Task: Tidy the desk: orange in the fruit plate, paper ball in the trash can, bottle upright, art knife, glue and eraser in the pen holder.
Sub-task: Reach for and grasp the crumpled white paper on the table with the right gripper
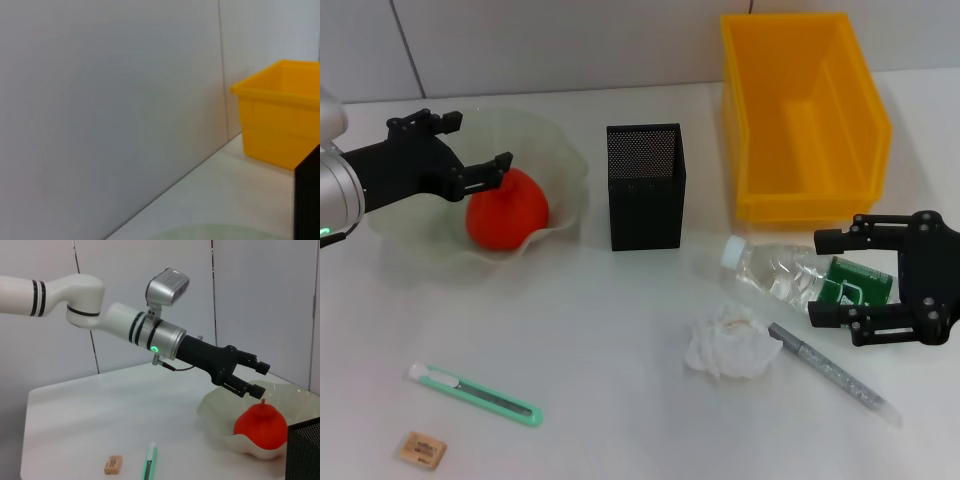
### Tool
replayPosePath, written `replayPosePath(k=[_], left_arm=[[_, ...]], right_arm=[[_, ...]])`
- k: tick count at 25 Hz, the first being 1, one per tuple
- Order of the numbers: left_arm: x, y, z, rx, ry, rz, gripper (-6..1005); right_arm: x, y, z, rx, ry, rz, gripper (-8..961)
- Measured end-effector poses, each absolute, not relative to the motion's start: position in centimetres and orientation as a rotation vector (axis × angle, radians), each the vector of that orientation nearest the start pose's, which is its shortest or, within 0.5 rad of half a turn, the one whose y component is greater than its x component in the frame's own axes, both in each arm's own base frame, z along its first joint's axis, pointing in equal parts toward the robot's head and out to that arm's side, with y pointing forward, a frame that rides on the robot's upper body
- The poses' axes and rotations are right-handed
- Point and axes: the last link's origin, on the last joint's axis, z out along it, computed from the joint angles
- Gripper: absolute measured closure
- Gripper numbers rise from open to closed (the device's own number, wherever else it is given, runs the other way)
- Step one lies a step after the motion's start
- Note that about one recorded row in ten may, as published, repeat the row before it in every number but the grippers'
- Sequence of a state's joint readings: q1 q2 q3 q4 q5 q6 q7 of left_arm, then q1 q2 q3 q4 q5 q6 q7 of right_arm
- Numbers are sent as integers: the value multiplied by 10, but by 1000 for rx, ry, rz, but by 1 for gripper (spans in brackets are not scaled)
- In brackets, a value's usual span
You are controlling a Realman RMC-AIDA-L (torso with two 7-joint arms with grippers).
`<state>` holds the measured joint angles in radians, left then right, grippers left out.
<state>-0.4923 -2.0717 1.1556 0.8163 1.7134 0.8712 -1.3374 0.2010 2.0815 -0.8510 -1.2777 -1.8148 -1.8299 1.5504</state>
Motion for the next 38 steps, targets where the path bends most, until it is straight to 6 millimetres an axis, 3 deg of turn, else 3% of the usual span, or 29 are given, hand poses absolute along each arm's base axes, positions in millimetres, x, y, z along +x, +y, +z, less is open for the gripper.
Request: replayPosePath(k=[7,9,12,13,18,24,38], left_arm=[[-230,382,3,-2513,-321,-448,165],[-219,368,5,-2594,-274,-503,157],[-219,368,5,-2594,-274,-503,144],[-211,357,9,-2656,-245,-547,140],[-200,337,12,-2785,-205,-602,141],[-195,318,11,-2942,-186,-562,143],[-194,309,4,-3008,-186,-554,147]], right_arm=[[250,263,81,-2751,372,634,185],[250,264,83,-2744,368,630,185],[250,264,83,-2743,368,624,185],[250,265,82,-2745,369,618,185],[252,271,79,-2762,386,555,185],[252,276,75,-2776,398,512,185],[256,300,51,-2809,552,378,184]])
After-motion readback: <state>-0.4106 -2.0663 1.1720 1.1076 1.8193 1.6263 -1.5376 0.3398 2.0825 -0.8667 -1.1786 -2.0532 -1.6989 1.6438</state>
